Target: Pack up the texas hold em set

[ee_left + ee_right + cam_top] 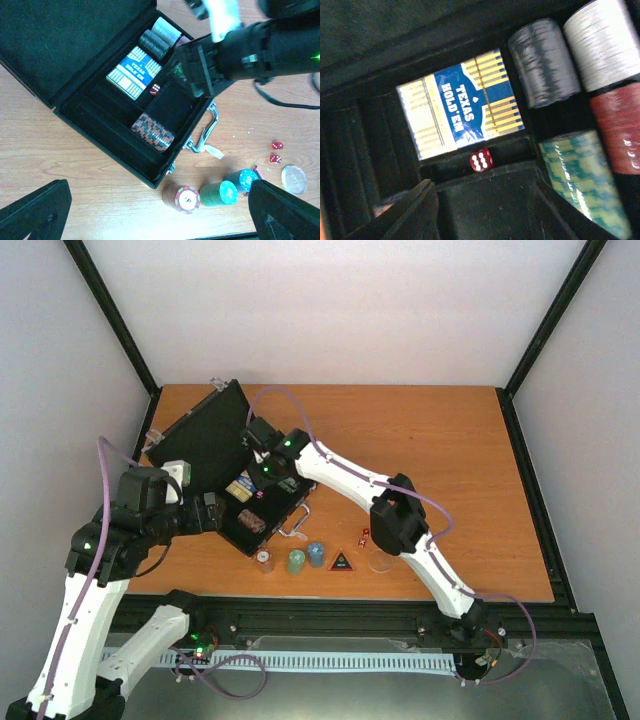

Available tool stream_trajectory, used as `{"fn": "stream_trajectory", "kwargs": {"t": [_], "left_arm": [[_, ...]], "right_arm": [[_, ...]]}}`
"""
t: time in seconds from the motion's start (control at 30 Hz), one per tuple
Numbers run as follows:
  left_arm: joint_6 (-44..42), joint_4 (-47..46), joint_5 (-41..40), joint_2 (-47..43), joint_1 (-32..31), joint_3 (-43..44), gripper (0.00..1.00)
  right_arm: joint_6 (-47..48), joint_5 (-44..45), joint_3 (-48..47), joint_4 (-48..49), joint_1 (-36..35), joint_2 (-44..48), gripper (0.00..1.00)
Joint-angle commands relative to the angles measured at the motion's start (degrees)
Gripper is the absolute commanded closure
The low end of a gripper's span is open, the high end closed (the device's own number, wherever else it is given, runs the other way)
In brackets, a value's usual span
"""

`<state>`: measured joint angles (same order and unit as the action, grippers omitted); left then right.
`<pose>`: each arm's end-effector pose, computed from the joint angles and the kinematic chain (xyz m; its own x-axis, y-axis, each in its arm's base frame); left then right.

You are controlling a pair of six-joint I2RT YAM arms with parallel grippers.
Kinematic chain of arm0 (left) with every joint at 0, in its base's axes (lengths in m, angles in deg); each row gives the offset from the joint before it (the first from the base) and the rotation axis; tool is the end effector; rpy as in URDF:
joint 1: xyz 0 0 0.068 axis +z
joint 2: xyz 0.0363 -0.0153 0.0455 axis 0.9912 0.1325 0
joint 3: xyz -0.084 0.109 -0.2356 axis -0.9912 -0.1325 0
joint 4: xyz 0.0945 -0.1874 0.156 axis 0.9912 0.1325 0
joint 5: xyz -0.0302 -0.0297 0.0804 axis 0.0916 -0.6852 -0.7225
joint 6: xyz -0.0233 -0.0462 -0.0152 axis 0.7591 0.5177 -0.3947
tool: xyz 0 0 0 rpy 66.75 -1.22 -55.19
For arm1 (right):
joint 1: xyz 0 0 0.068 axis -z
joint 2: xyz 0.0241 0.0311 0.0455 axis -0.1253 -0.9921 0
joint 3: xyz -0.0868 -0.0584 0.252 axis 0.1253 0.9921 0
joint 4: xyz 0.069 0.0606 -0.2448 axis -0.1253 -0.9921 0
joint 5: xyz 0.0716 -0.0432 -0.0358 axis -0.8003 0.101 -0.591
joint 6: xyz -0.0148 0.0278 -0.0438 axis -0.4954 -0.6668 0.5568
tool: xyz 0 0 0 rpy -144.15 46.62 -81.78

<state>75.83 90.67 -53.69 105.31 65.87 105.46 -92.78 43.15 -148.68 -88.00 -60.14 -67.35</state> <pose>0.0928 -0.0284 0.3673 -0.7608 -0.1760 -0.6247 0.0089 0.9596 -0.2813 0.3164 0.4221 0.2112 -0.7622 -0.4652 -0.4501 -0.5961 0.7755 0.2079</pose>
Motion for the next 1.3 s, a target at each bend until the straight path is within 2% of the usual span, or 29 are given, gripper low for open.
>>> {"fn": "stream_trajectory", "kwargs": {"t": [0.0,0.13,0.3,0.43,0.6,0.8,0.97,1.03,1.23,1.27], "left_arm": [[-0.8,-0.7,-0.5,-0.1,-0.3,0.3,0.00],[-1.1,-1.2,-0.3,0.3,-0.3,-0.1,0.00],[-1.4,-2.4,0.6,1.0,-0.3,-0.8,0.00],[-1.4,-3.4,1.9,1.8,-0.3,-1.4,0.00],[-1.7,-4.2,3.1,2.9,-0.3,-1.5,0.00],[-1.1,-4.8,4.3,3.1,-0.3,-2.0,0.00],[-0.9,-5.0,4.6,3.2,-0.3,-2.1,0.00],[-0.8,-5.0,4.6,3.3,-0.3,-2.1,0.00],[-0.1,-4.7,4.4,2.8,-0.3,-2.1,0.00],[0.0,-4.6,4.3,2.6,-0.3,-2.2,0.00]], "right_arm": [[1.2,6.0,3.7,-4.0,-1.1,8.7,0.38],[-0.6,12.2,19.0,-2.4,-1.1,17.2,0.01],[-8.0,19.2,34.5,-3.9,-1.0,26.5,0.00],[-15.4,21.2,43.7,-7.3,-0.3,29.8,0.00],[-24.2,20.8,55.0,-6.5,1.5,35.0,0.11],[-27.4,16.8,63.3,-2.4,5.2,38.9,0.24],[-25.3,15.0,63.9,-0.1,6.3,38.8,0.33],[-24.9,14.7,63.5,0.0,6.4,38.1,0.40],[-25.1,13.4,65.4,1.6,7.3,37.5,0.44],[-24.9,12.8,66.0,2.2,7.7,37.6,0.47]]}}
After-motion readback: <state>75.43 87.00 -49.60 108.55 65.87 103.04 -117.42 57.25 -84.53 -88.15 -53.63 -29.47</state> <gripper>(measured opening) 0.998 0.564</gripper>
